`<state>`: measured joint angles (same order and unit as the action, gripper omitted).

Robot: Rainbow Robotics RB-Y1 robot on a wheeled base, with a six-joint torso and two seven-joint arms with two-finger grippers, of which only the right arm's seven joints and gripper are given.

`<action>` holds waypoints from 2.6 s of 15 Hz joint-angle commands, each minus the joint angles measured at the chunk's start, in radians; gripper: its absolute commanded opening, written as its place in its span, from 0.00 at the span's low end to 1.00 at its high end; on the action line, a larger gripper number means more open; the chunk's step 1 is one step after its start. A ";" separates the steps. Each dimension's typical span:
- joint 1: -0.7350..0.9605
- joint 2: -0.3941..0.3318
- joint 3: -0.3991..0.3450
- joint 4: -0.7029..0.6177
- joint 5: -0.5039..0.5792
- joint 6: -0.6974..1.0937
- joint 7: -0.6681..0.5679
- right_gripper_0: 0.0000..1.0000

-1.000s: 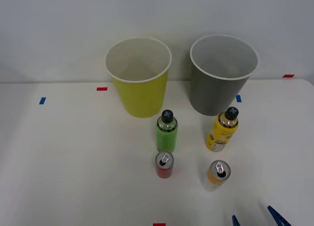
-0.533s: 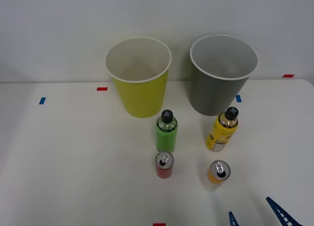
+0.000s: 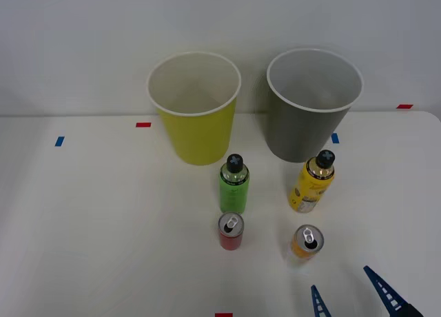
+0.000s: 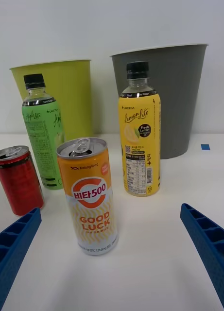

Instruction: Put cans in the gray bin, plastic bottles in the light green bin

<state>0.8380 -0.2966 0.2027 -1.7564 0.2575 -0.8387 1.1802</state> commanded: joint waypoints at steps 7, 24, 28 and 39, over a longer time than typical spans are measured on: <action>-0.115 -0.062 0.113 0.000 -0.093 0.115 0.030 1.00; -0.306 -0.101 0.176 0.000 -0.123 0.283 0.104 1.00; -0.303 -0.102 0.176 0.002 -0.124 0.287 0.125 1.00; -0.326 -0.113 0.190 0.000 -0.124 0.310 0.156 0.39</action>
<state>0.5135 -0.4076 0.3912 -1.7561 0.1333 -0.5298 1.3344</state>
